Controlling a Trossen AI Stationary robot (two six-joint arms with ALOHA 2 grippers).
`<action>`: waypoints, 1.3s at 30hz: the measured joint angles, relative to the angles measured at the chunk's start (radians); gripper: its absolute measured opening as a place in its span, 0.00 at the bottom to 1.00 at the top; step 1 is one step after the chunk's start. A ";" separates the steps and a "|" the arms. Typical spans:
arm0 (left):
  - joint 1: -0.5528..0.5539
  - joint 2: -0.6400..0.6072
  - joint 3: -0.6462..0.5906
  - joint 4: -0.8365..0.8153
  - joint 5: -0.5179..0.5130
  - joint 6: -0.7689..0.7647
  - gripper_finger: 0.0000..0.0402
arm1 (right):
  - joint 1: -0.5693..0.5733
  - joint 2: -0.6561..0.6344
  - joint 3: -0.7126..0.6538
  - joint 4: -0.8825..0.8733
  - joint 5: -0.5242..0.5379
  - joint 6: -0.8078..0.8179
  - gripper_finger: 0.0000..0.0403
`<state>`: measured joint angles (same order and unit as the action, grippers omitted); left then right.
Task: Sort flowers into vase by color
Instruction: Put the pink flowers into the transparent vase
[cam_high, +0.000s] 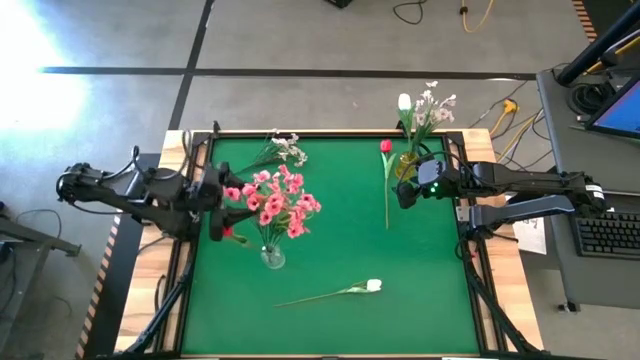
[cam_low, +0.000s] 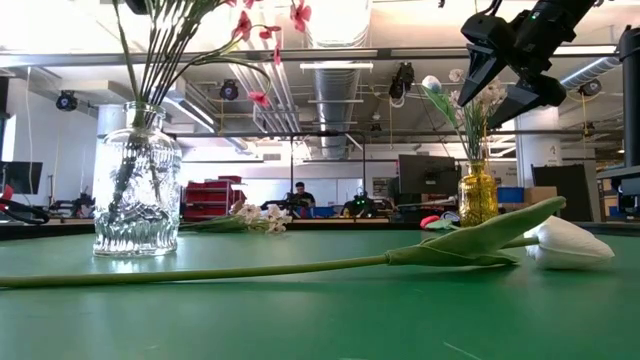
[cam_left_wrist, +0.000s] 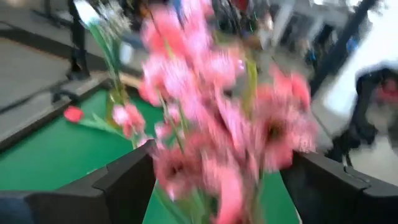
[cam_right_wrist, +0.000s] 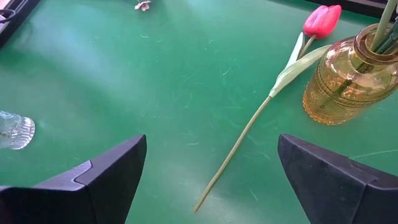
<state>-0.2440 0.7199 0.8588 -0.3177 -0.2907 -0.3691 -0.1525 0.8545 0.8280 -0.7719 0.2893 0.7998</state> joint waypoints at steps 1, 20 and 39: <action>0.000 0.005 -0.001 -0.018 0.004 0.000 0.77 | 0.000 0.000 0.000 0.000 0.001 -0.007 0.89; -0.001 0.082 -0.003 0.037 -0.040 0.031 0.77 | 0.244 0.067 0.130 0.259 0.044 -0.351 0.89; -0.004 0.056 -0.003 0.035 -0.033 0.069 0.77 | 0.744 0.609 0.415 0.503 0.538 -0.486 0.89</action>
<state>-0.2481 0.7761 0.8555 -0.2826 -0.3233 -0.3003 0.5914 1.4639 1.2433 -0.2693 0.8268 0.3136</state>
